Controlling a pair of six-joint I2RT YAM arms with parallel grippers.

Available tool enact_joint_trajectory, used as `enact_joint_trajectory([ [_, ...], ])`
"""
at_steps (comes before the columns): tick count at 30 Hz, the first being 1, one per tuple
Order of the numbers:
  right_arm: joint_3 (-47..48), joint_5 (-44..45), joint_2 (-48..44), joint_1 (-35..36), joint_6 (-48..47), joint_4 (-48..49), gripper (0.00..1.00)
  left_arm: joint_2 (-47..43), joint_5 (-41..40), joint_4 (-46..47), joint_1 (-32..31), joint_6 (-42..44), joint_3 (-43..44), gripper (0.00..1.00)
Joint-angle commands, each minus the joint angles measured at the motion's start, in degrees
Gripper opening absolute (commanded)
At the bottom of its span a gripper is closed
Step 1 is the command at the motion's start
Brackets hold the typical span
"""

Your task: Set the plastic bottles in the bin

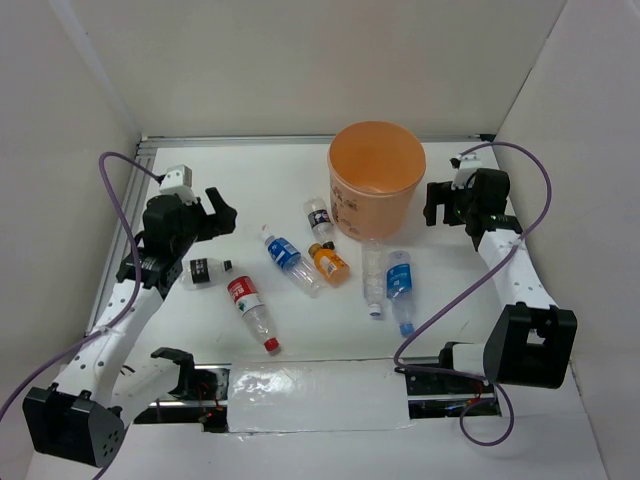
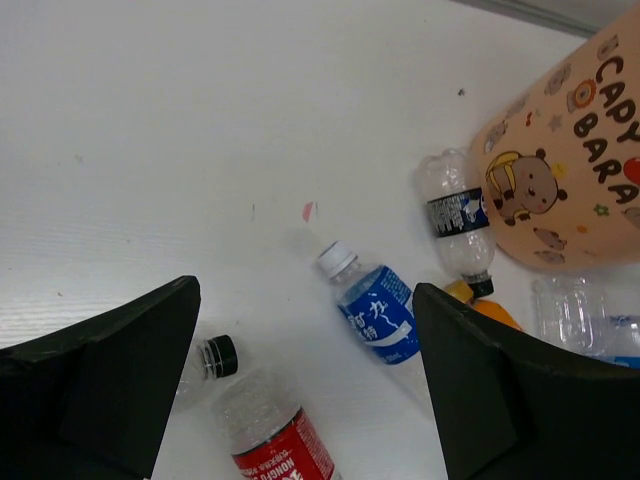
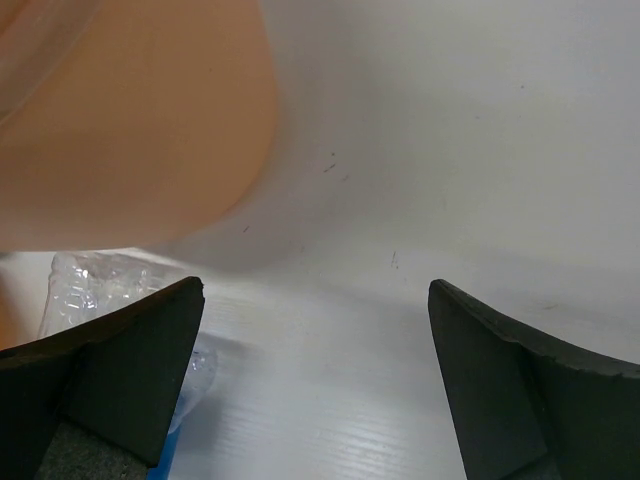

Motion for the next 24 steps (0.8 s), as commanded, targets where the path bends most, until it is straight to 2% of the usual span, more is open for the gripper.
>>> enact_joint_trajectory([
  [1,1.7,0.4,-0.5,-0.2,0.2,-1.1,1.00,0.2,4.8,-1.9,0.1,2.3,1.9,1.00],
  [6,1.1,-2.8,-0.5,-0.8,-2.7,-3.5,1.00,2.6,7.0,-1.9,-1.0,2.8,1.9,1.00],
  [10,-0.5,-10.1,-1.2,-0.8,-8.1,-5.2,1.00,6.9,8.1,-1.9,-3.4,2.7,3.2,1.00],
  [11,-1.2,-11.7,-1.2,-0.8,-8.1,-5.2,0.67,8.1,8.6,-0.2,-4.1,2.7,3.7,0.97],
  [12,-1.2,-11.7,-1.2,-0.8,-8.1,-5.2,0.41,9.4,9.3,0.3,-6.0,2.7,4.2,0.82],
  [13,-1.2,-11.7,-1.2,-0.8,-8.1,-5.2,0.29,12.9,8.7,0.3,-7.2,2.2,6.0,0.70],
  [14,-1.7,-12.4,-0.6,-0.8,-8.1,-5.2,0.23,14.9,7.0,0.3,-8.4,1.6,7.3,0.55],
  [15,-1.7,-13.1,0.0,-0.8,-8.1,-5.2,0.30,17.0,4.9,-0.2,-10.4,1.1,8.6,0.42],
  [16,-1.7,-13.8,0.0,-0.8,-8.1,-5.8,0.46,21.5,3.6,-0.2,-11.4,0.3,11.5,0.36],
  [17,-1.7,-14.3,0.5,-0.8,-8.1,-5.8,0.65,23.8,1.7,-1.4,-12.3,-0.8,13.4,0.40],
  [18,-1.7,-14.3,1.0,-0.8,-8.1,-6.6,0.75,26.0,-0.6,-3.4,-12.8,-1.7,15.1,0.54],
  [19,-1.1,-14.8,1.0,-0.8,-8.1,-7.3,0.80,28.2,-1.8,-5.1,-13.6,-5.3,17.1,0.72],
  [20,-1.1,-14.9,1.0,-0.8,-8.1,-7.3,0.82,32.3,-2.7,-6.5,-13.6,-7.6,20.6,0.95],
  [21,-1.1,-14.9,1.0,-0.8,-8.1,-7.8,0.83,34.3,-3.6,-8.4,-13.6,-10.3,22.7,1.00],
  [22,-0.6,-14.9,1.0,-0.8,-8.6,-7.8,0.85,36.4,-5.7,-16.6,-13.6,-16.1,25.2,1.00],
  [23,-0.6,-14.3,1.0,-0.8,-8.6,-8.4,0.85,38.4,-7.1,-21.9,-13.6,-19.3,30.9,1.00],
  [24,-0.6,-14.3,1.0,-0.8,-8.6,-8.4,0.85,40.2,-8.4,-26.3,-14.1,-21.7,33.0,1.00],
])
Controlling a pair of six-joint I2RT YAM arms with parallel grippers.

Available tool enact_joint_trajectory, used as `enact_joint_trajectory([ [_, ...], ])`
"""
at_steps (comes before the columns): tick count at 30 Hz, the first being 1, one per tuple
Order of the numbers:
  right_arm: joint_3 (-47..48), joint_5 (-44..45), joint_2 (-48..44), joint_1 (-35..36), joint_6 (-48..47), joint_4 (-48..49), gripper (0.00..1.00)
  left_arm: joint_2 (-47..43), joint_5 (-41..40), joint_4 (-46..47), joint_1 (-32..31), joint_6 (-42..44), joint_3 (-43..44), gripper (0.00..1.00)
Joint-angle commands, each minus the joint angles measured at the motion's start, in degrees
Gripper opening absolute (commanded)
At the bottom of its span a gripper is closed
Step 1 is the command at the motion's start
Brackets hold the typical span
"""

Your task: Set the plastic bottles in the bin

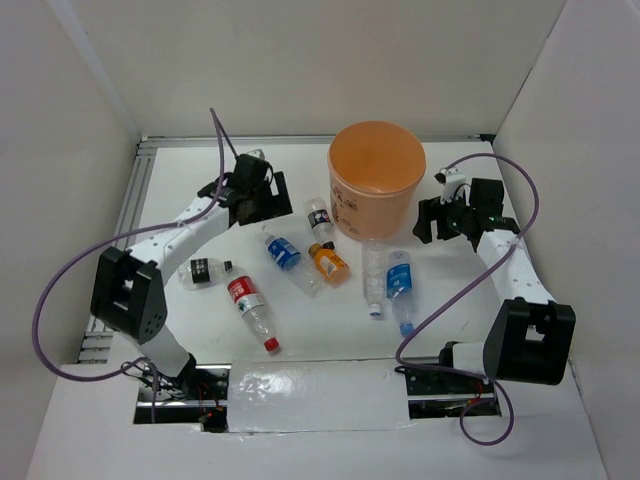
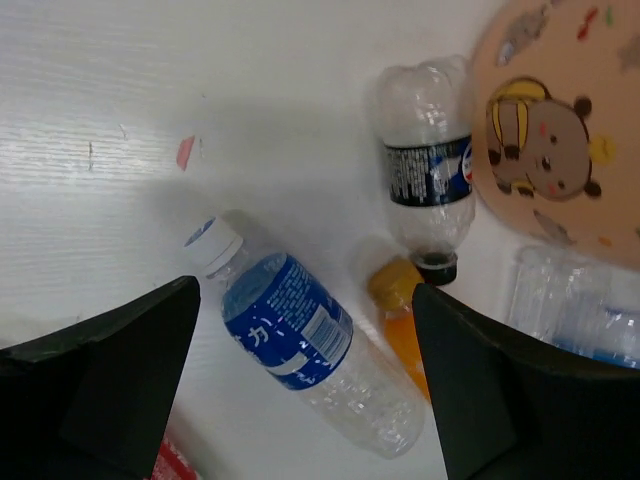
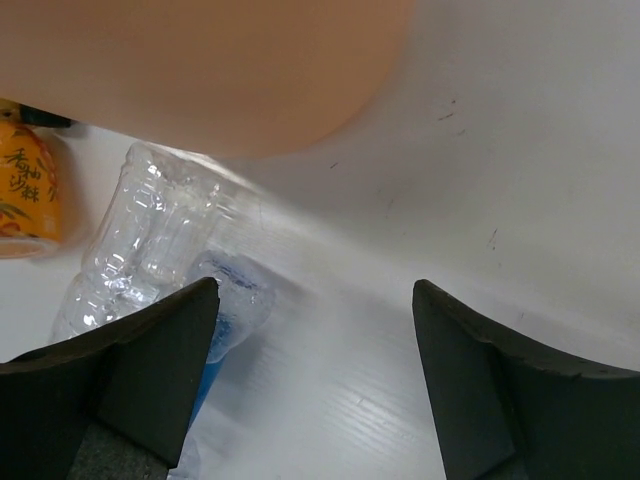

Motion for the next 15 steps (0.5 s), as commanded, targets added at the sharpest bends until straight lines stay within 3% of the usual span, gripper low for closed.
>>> enact_joint_trajectory([
  [1,1.1,-0.6,-1.3,-0.3,-0.8,-1.3,0.86,5.5,-8.5,-21.6,-0.9,-16.7,10.7,1.00],
  [5,-0.7,0.1,-1.8,-0.9,-0.8,0.1,0.86,4.3,-7.0,-26.6,-2.8,-24.2,6.1,1.00],
  [8,-0.7,0.1,-1.3,-0.9,-0.2,0.6,0.86,4.2,-5.5,-21.6,-4.5,-27.4,1.6,1.00],
  [15,1.2,-1.6,0.4,-0.9,-0.8,-1.1,0.89,12.6,-5.6,-16.8,-9.0,-28.7,3.3,1.00],
])
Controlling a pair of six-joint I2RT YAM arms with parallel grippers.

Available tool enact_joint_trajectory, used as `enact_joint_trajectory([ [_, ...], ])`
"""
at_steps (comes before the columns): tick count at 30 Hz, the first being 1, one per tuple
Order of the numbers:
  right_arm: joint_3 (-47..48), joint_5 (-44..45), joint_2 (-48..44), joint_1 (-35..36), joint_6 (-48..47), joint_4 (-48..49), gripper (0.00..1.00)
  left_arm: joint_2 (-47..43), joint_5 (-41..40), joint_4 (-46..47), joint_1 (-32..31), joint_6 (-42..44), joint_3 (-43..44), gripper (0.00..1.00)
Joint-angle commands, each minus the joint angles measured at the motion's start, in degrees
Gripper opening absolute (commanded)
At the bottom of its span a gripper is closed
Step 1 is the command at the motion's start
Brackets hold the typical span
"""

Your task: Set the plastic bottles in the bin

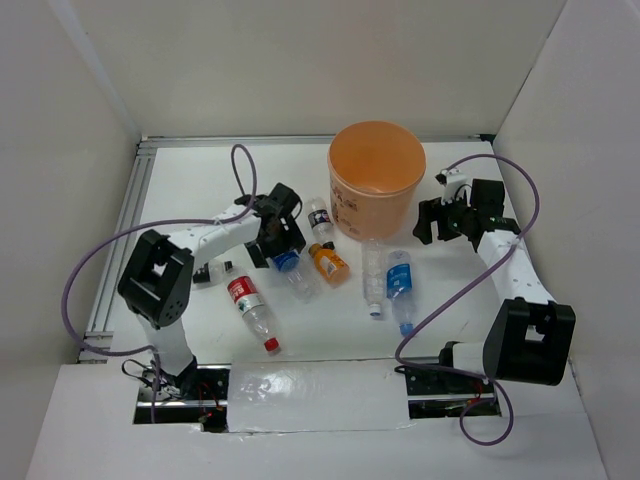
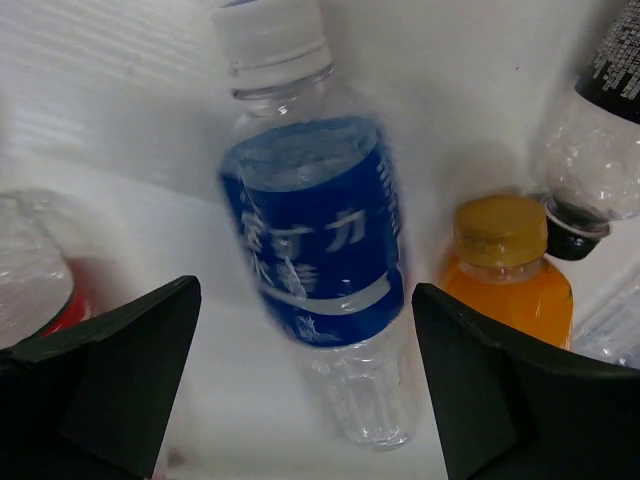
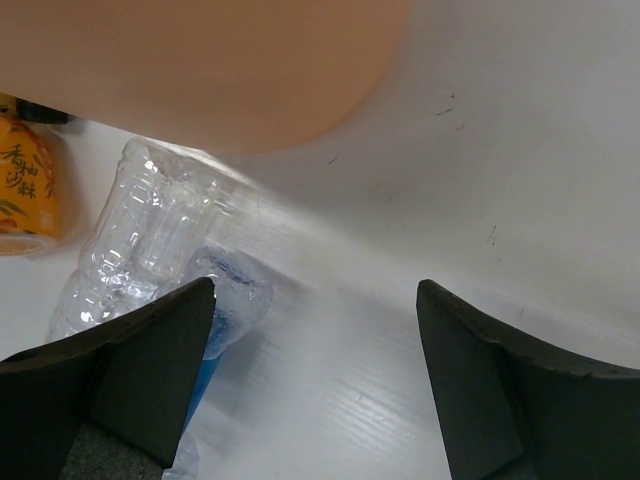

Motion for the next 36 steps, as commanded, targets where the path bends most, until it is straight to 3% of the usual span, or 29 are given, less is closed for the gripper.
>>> enact_joint_trajectory([
  [1,2.0,-1.5,0.5,-0.4,-0.5,-0.7,0.89,3.5,-1.3,1.7,-2.1,-2.5,2.9,0.98],
  [3,2.0,-3.5,1.0,-0.4,0.3,-1.6,0.89,5.7,-2.0,3.2,-2.7,-3.0,4.1,0.96],
  [5,1.3,-5.0,1.0,-0.4,1.6,-1.6,0.89,6.7,-2.6,3.2,-2.7,-3.0,5.3,0.85],
  [7,0.7,-6.3,1.0,-0.4,3.2,-1.6,0.89,7.4,-3.2,4.6,-2.7,-3.0,5.3,0.73],
  [8,0.0,-7.8,1.0,-0.4,3.8,-1.6,0.89,7.4,-3.2,5.4,-2.7,-2.2,4.2,0.59],
  [9,0.0,-8.8,1.0,-0.4,3.8,-1.6,0.89,7.4,-3.2,5.4,-2.7,-2.2,3.7,0.55],
  [11,0.0,-10.7,1.0,-0.4,4.3,-2.7,0.89,5.8,-3.2,6.6,-2.7,-1.5,2.0,0.48],
  [12,0.0,-12.7,1.0,-0.9,3.8,-4.2,0.89,4.8,-3.2,6.6,-3.2,-0.8,1.2,0.38],
  [16,0.5,-14.0,0.0,-0.9,1.2,-7.1,0.89,-6.0,-6.0,6.6,-5.3,4.4,0.7,0.19],
  [21,0.0,-16.1,-0.5,-0.9,-1.9,-9.5,0.87,-19.2,-7.7,9.2,-8.9,16.1,7.4,0.13],
  [24,0.0,-20.0,0.1,-0.9,-5.9,-12.8,0.81,-24.6,-5.2,20.3,-8.9,23.9,9.7,0.10],
  [25,0.0,-21.1,0.6,-0.9,-8.2,-14.6,0.77,-24.7,-4.1,27.8,-8.9,27.0,9.7,0.08],
  [26,0.0,-21.8,1.3,-0.9,-9.5,-15.8,0.70,-24.7,-4.1,30.4,-8.9,27.6,12.5,0.08],
  [28,0.7,-23.2,1.8,-0.9,-12.6,-18.6,0.66,-20.1,-4.9,33.8,-8.9,28.7,17.3,0.08],
  [32,3.6,-24.0,3.0,-0.9,-16.7,-23.3,0.65,-5.7,-3.3,38.3,-8.9,31.6,36.3,0.11],
  [36,4.3,-19.8,4.3,-0.9,-15.8,-24.6,0.72,7.1,-6.7,43.1,-9.4,33.1,49.0,0.21],
])
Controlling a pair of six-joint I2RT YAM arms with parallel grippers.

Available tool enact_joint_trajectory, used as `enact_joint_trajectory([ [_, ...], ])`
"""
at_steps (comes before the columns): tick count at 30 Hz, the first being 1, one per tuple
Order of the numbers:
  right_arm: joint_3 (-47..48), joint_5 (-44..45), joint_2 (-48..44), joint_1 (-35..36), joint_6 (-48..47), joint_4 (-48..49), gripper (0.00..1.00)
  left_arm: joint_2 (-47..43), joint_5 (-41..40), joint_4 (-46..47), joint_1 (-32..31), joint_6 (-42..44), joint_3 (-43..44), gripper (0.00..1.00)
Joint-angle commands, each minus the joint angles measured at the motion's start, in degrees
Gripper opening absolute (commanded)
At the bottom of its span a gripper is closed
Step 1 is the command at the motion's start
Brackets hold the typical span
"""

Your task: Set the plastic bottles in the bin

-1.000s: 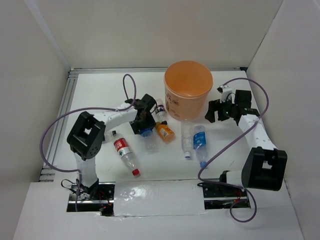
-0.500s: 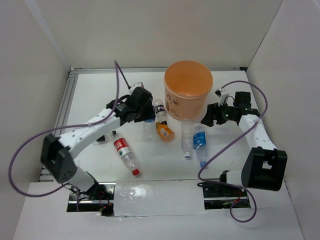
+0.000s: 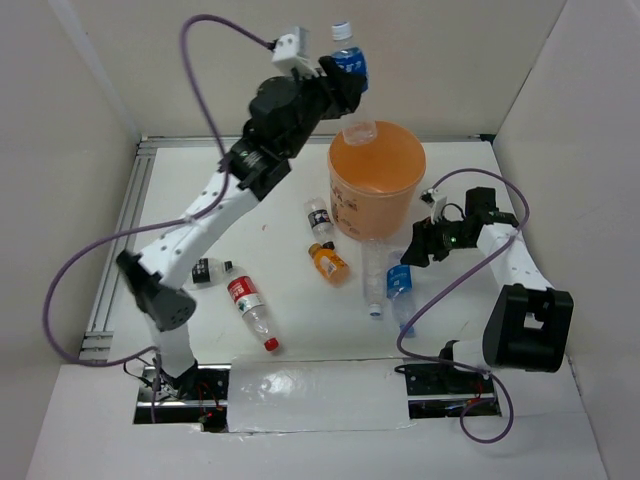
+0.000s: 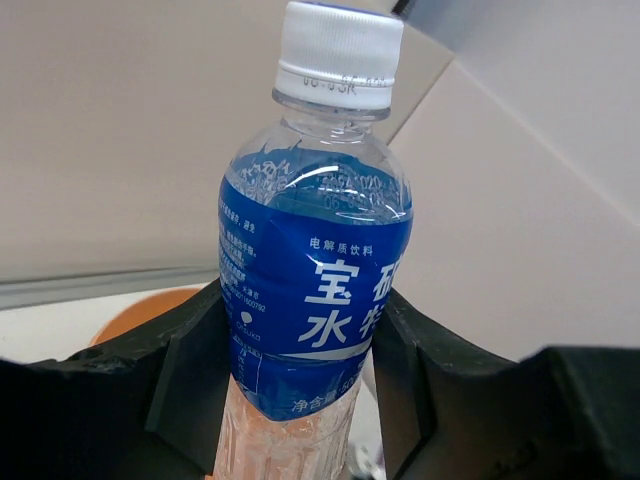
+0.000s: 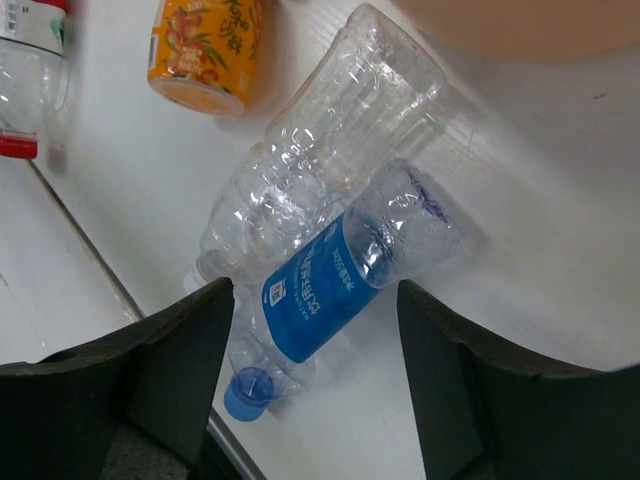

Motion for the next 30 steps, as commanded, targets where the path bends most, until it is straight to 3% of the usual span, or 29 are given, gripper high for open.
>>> enact_joint_trajectory([
  [1,3.3,1.8,1.1,-0.4,-0.9,-3.7,0.74,11.3,-3.7,3.1,-1.0,4.5,8.4,0.23],
  [4,3.9,2.5,1.6,-0.4,1.9,-5.8,0.76,19.2,-6.3,1.7,-1.5,8.4,15.7,0.38],
  [5,3.9,2.5,1.6,-0.4,2.6,-5.8,0.76,19.2,-6.9,2.3,-1.5,8.4,15.7,0.38],
  [10,4.5,5.7,1.1,0.5,2.7,-5.8,0.76,19.2,-6.4,4.5,-2.0,9.9,9.6,0.77],
  [15,3.3,7.9,8.2,2.3,1.6,-5.3,0.76,19.1,-4.7,3.1,-2.0,9.9,8.2,0.94],
  [18,3.8,10.0,11.8,5.5,4.8,-3.7,0.76,16.8,-4.7,3.1,-2.6,11.2,6.7,1.00],
  [24,1.4,14.6,12.9,9.1,16.0,2.5,0.72,9.0,-6.2,4.4,-3.2,12.4,-1.4,1.00],
  [27,1.4,18.3,13.9,10.5,19.1,3.5,0.71,-0.9,-8.1,8.7,-4.2,12.9,-14.5,1.00],
  [28,1.4,19.3,14.5,10.5,19.9,4.2,0.67,-3.7,-8.8,9.6,-4.2,12.9,-22.2,1.00],
  [30,1.4,21.1,15.2,8.9,20.6,4.2,0.61,-11.5,-10.5,9.6,-5.8,11.1,-29.1,1.00],
])
